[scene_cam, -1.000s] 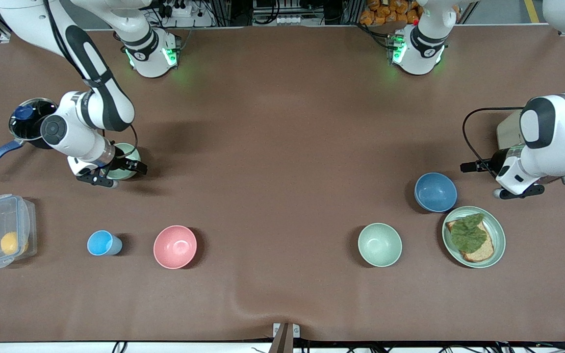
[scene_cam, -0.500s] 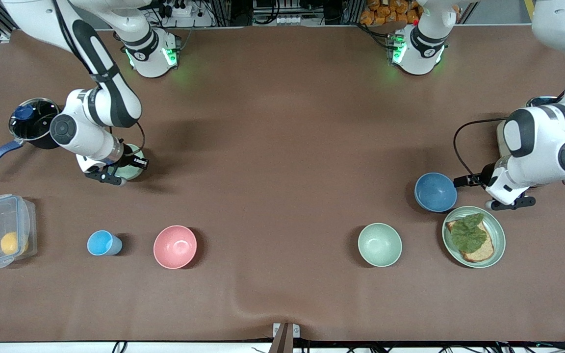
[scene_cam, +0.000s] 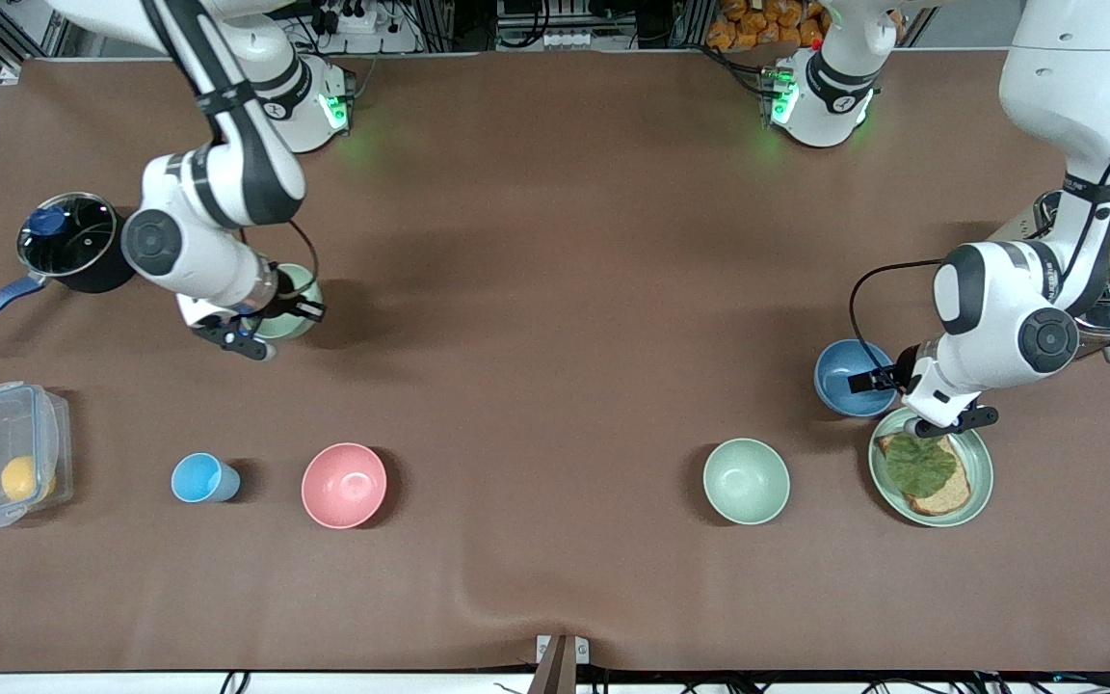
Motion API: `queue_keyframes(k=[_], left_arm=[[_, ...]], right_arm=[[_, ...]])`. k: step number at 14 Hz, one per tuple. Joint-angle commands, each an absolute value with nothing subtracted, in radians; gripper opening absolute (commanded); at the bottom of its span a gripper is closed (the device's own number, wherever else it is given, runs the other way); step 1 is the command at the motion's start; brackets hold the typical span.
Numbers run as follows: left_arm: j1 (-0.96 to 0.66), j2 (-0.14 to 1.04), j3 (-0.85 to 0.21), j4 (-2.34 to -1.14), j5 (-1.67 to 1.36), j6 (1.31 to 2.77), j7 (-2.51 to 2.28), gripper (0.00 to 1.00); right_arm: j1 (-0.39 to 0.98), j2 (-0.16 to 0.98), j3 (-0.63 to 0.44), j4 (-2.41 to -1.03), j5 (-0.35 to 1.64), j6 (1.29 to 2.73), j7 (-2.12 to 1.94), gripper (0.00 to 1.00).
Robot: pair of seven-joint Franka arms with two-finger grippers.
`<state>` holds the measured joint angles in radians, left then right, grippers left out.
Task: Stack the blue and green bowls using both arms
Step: 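Grip the green bowl with the right gripper while the left gripper lowers, then carry the green bowl toward the table center with the right gripper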
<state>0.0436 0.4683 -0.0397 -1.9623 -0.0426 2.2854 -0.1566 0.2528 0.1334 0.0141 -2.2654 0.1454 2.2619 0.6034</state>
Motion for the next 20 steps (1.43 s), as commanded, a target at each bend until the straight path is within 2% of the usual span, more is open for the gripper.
queue_keyframes(k=[1,5,6,7,8,9,13,15,18,20], left_arm=[[0.049,0.479,-0.038,-1.948,-0.057,2.29,-0.156,1.0],[0.048,0.5,-0.037,-1.95,-0.054,2.29,-0.155,1.0],[0.046,0.5,-0.035,-1.948,-0.051,2.296,-0.155,0.93],[0.046,0.5,-0.037,-1.948,-0.04,2.298,-0.153,0.42],[0.046,0.5,-0.037,-1.948,-0.034,2.298,-0.155,0.13],[0.048,0.5,-0.037,-1.948,-0.034,2.298,-0.155,0.01],[0.048,0.5,-0.037,-1.948,-0.032,2.298,-0.155,0.0],[0.052,0.489,-0.037,-1.947,-0.031,2.298,-0.152,0.0],[0.058,0.433,-0.037,-1.941,-0.032,2.292,-0.153,0.0],[0.063,0.396,-0.037,-1.94,-0.043,2.287,-0.15,0.0]], right_arm=[[0.351,0.136,0.009,-2.211,0.16,2.246,0.783,0.0],[0.471,0.169,0.008,-2.155,0.297,2.282,0.899,0.0],[0.504,0.188,0.008,-2.136,0.307,2.304,0.941,0.0],[0.543,0.218,0.008,-2.113,0.307,2.334,1.003,0.0],[0.584,0.254,0.008,-2.08,0.307,2.357,1.062,0.0],[0.619,0.3,0.008,-2.033,0.307,2.37,1.119,0.0],[0.725,0.472,0.006,-1.867,0.302,2.414,1.303,0.0],[0.773,0.549,0.002,-1.774,0.288,2.389,1.385,0.0],[0.808,0.603,0.0,-1.677,0.27,2.31,1.471,0.0],[0.837,0.671,0.0,-1.545,0.22,2.202,1.56,0.0]])
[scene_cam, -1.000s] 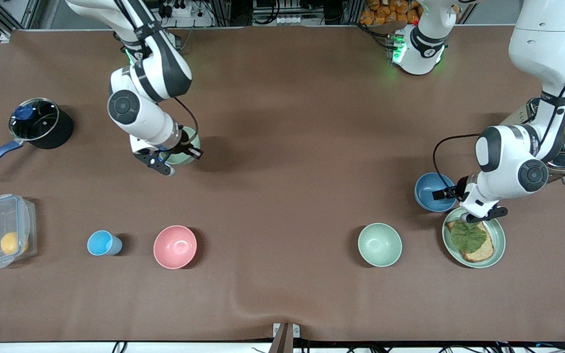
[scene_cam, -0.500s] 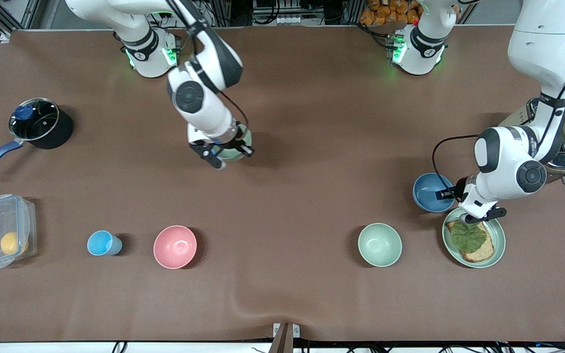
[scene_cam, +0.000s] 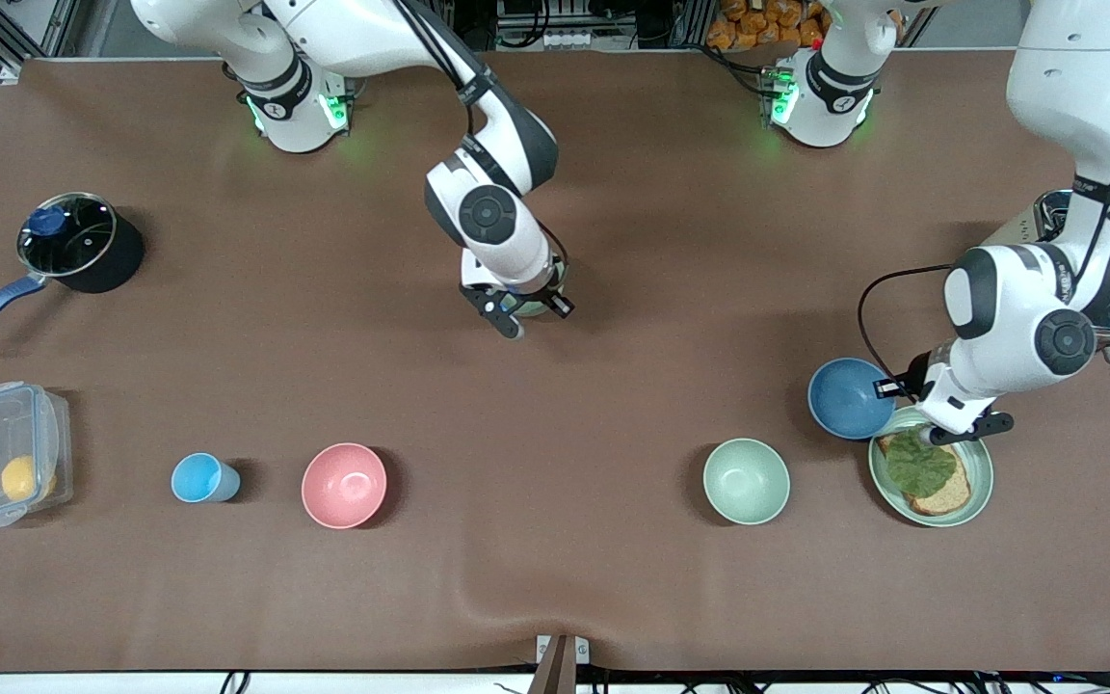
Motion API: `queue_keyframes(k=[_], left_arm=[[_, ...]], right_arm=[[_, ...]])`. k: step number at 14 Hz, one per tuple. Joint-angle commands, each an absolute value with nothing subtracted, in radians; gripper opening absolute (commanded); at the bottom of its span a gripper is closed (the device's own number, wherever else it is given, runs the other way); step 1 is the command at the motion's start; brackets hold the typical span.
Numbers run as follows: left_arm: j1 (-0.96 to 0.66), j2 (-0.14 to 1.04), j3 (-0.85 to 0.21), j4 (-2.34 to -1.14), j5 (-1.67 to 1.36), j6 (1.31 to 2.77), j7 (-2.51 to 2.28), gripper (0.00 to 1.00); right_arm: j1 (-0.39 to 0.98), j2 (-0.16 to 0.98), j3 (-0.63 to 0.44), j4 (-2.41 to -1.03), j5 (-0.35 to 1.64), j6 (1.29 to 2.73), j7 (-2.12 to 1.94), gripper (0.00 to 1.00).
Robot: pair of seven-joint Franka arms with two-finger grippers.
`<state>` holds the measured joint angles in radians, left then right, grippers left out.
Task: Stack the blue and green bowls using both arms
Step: 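Carry the green bowl toward the table center with the right gripper, then set down the green bowl while the left gripper lifts the blue bowl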
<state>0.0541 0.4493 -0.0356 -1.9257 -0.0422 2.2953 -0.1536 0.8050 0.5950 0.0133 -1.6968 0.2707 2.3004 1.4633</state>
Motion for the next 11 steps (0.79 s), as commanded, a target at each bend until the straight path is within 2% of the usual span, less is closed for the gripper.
queue_keyframes(k=[1,3,7,8,9,11], left_arm=[[0.069,0.384,-0.038,-1.94,-0.046,2.287,-0.15,0.0],[0.075,0.35,-0.04,-1.942,-0.046,2.261,-0.149,0.0],[0.077,0.285,-0.04,-1.94,-0.07,2.143,-0.149,0.0],[0.077,0.275,-0.04,-1.94,-0.071,2.116,-0.149,0.0],[0.077,0.267,-0.04,-1.94,-0.071,2.082,-0.149,0.0],[0.075,0.256,-0.041,-1.94,-0.072,2.028,-0.153,0.0]], right_arm=[[0.847,0.711,0.0,-1.492,0.189,2.174,1.61,0.0],[0.87,0.756,0.0,-1.442,0.17,2.169,1.657,0.0],[0.885,0.798,-0.003,-1.43,0.15,2.18,1.689,0.0],[0.884,0.798,-0.002,-1.428,0.152,2.18,1.689,0.32],[0.882,0.796,-0.002,-1.427,0.155,2.174,1.697,0.99],[0.888,0.796,-0.003,-1.408,0.147,2.164,1.718,1.0]])
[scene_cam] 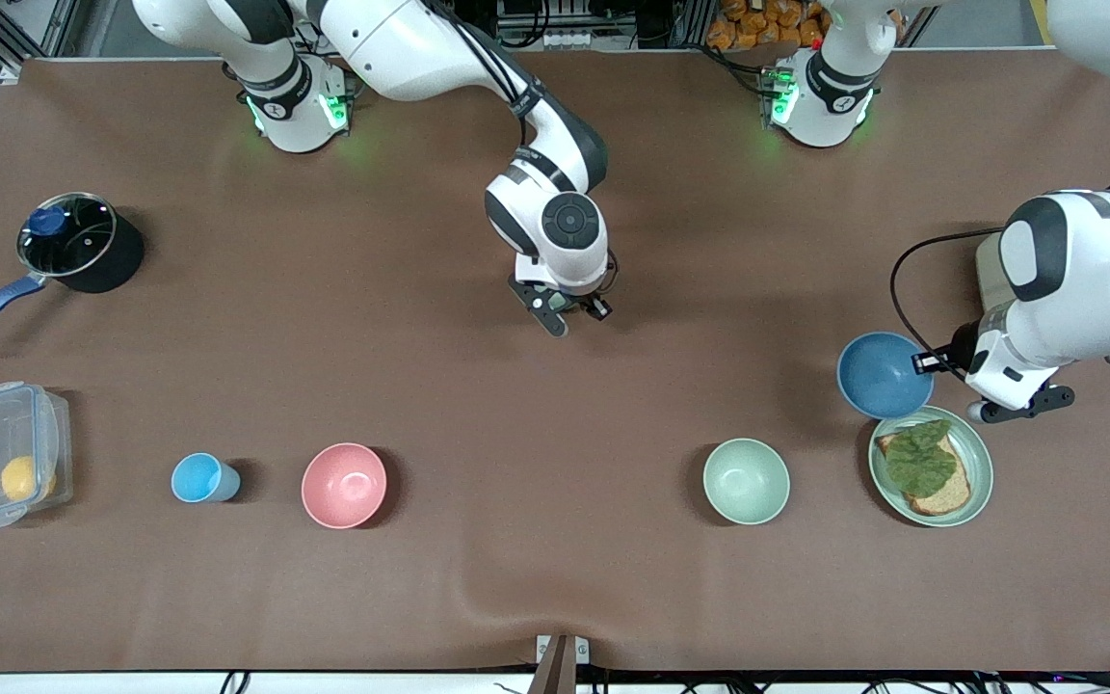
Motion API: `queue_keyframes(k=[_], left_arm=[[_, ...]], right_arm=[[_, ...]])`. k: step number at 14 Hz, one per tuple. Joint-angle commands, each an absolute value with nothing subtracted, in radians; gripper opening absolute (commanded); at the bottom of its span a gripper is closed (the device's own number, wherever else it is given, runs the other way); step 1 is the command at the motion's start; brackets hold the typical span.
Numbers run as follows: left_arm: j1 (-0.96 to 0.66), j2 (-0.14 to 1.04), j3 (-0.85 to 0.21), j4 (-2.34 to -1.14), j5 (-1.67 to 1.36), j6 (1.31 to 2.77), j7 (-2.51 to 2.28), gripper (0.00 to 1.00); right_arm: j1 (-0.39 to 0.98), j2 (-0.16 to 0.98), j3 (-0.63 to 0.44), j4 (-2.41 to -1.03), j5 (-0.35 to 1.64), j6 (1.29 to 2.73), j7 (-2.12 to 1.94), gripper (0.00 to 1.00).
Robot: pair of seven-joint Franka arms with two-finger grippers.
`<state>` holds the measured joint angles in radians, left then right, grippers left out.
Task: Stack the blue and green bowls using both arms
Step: 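Set down the green bowl while the left gripper lifts the blue bowl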
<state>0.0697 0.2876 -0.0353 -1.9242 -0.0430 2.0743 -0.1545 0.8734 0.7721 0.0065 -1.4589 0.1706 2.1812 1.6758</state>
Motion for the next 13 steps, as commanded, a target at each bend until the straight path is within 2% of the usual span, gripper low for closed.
queue_keyframes(k=[1,3,5,7,9,11,13], left_arm=[[0.074,0.253,-0.043,-1.944,-0.08,2.007,-0.166,0.0],[0.071,0.252,-0.052,-1.96,-0.135,2.0,-0.215,0.0],[0.071,0.244,-0.104,-1.994,-0.163,2.034,-0.277,0.0],[0.069,0.223,-0.179,-2.052,-0.163,2.126,-0.381,0.0],[0.071,0.206,-0.25,-2.079,-0.163,2.149,-0.457,0.0],[0.069,0.204,-0.319,-2.079,-0.163,2.151,-0.544,0.0],[0.068,0.206,-0.391,-2.079,-0.163,2.152,-0.636,0.0]], right_arm=[[0.888,0.79,-0.002,-1.407,0.149,2.151,1.718,1.0],[0.873,0.778,-0.002,-1.364,0.159,2.053,1.718,1.0],[0.859,0.764,-0.002,-1.324,0.161,1.967,1.723,1.0],[0.833,0.724,-0.005,-1.33,0.155,1.915,1.802,1.0],[0.789,0.698,-0.005,-1.342,0.153,1.849,1.813,1.0],[0.723,0.622,-0.003,-1.458,0.158,1.882,1.807,1.0],[0.663,0.508,0.002,-1.68,0.164,2.059,1.755,1.0]])
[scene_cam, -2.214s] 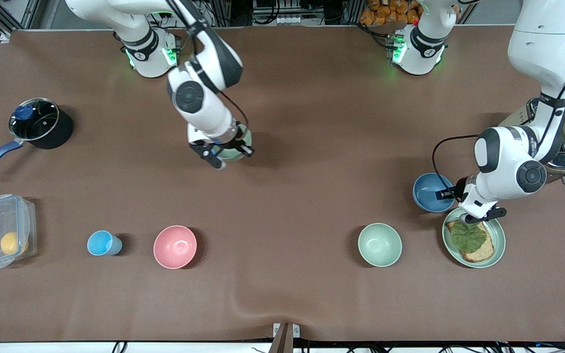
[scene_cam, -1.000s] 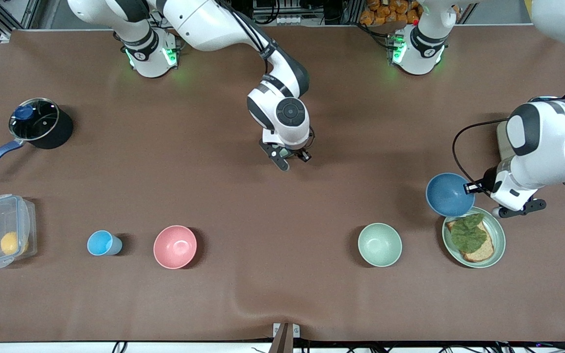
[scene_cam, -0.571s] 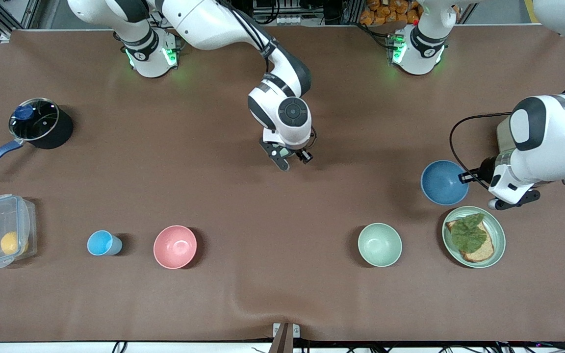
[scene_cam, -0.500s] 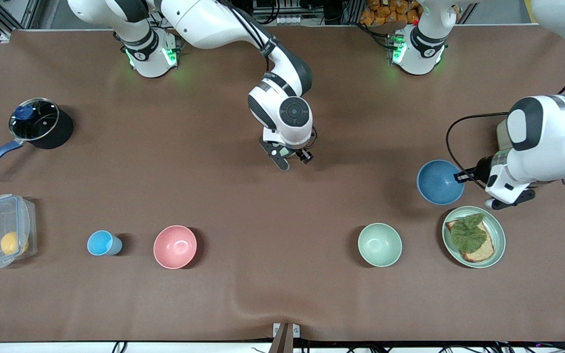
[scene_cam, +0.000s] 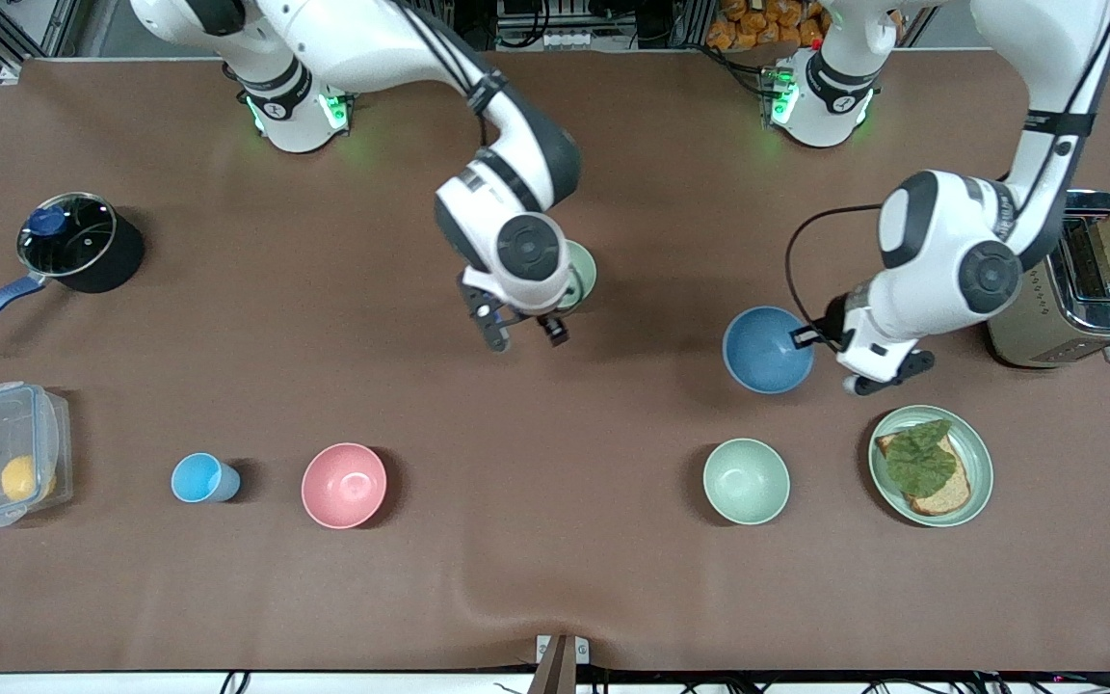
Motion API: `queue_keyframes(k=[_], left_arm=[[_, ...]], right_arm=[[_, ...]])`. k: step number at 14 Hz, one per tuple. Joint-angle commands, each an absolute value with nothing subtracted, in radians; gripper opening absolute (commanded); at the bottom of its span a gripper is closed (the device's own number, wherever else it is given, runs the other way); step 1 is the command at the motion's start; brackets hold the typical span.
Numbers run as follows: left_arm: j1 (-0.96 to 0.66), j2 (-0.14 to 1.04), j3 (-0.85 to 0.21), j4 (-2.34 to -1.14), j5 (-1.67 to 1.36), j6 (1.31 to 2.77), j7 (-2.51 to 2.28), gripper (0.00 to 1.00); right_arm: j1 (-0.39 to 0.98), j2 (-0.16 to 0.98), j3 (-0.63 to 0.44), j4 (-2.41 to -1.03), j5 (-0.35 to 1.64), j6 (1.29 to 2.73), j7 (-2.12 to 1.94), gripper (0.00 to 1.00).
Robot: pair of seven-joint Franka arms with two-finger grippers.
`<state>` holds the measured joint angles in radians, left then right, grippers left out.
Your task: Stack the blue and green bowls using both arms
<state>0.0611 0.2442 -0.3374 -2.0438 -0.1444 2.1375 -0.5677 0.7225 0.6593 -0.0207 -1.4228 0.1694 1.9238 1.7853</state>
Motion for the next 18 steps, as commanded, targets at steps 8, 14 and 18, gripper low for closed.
queue_keyframes(k=[8,14,18], left_arm=[[-0.038,0.216,-0.554,-2.091,-0.15,2.207,-0.946,0.0],[-0.185,0.279,-0.554,-2.086,-0.091,2.287,-1.146,0.0],[-0.248,0.325,-0.554,-2.082,-0.039,2.312,-1.241,0.0]], right_arm=[[0.63,0.408,0.046,-2.146,0.397,2.627,1.64,1.0],[0.635,0.411,0.121,-2.227,0.754,2.767,1.433,1.0],[0.675,0.414,0.132,-2.243,0.998,2.801,1.223,1.0]])
